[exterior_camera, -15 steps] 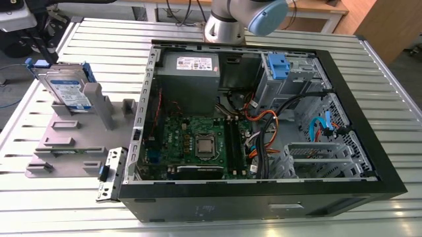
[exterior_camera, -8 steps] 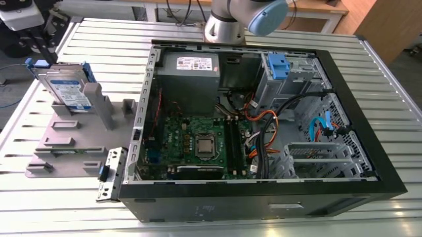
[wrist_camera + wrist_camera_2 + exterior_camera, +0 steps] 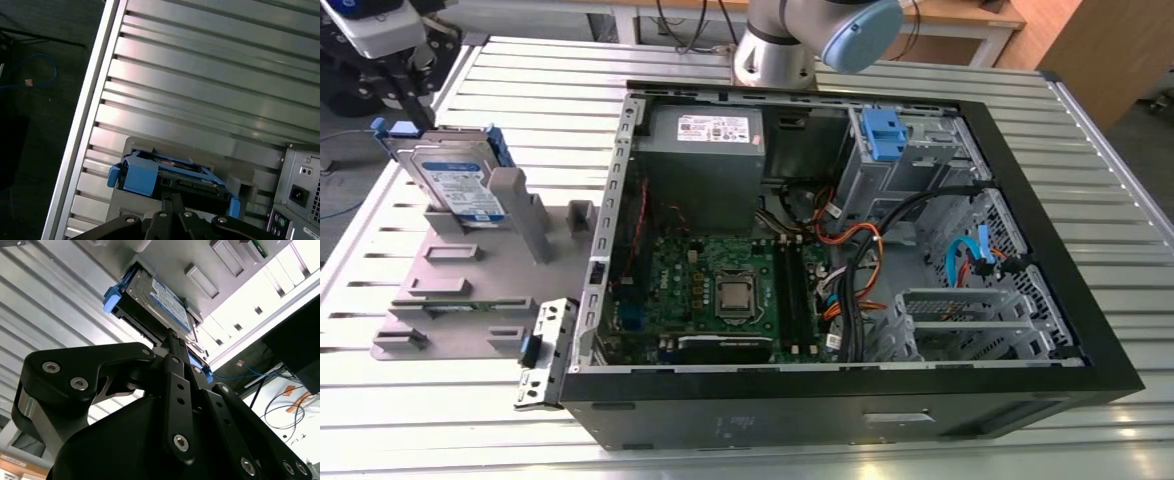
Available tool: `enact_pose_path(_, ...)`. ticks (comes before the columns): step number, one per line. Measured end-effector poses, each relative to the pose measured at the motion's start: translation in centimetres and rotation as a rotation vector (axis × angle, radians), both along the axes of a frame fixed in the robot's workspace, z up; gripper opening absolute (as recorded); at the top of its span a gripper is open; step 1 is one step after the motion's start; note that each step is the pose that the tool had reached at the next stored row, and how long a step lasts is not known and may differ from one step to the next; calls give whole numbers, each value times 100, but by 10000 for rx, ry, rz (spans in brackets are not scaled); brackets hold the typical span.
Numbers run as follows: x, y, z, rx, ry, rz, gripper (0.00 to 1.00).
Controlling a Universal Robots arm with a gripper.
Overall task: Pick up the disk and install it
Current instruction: 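Pick up the disk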
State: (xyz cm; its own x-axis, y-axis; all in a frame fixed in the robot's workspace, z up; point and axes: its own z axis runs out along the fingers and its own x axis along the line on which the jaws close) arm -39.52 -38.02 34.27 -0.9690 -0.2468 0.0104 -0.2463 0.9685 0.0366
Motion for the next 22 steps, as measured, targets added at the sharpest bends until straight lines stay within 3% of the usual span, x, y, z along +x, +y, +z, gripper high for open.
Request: enact_pose_path(22, 0, 0, -9, 1, -1, 3942, 11)
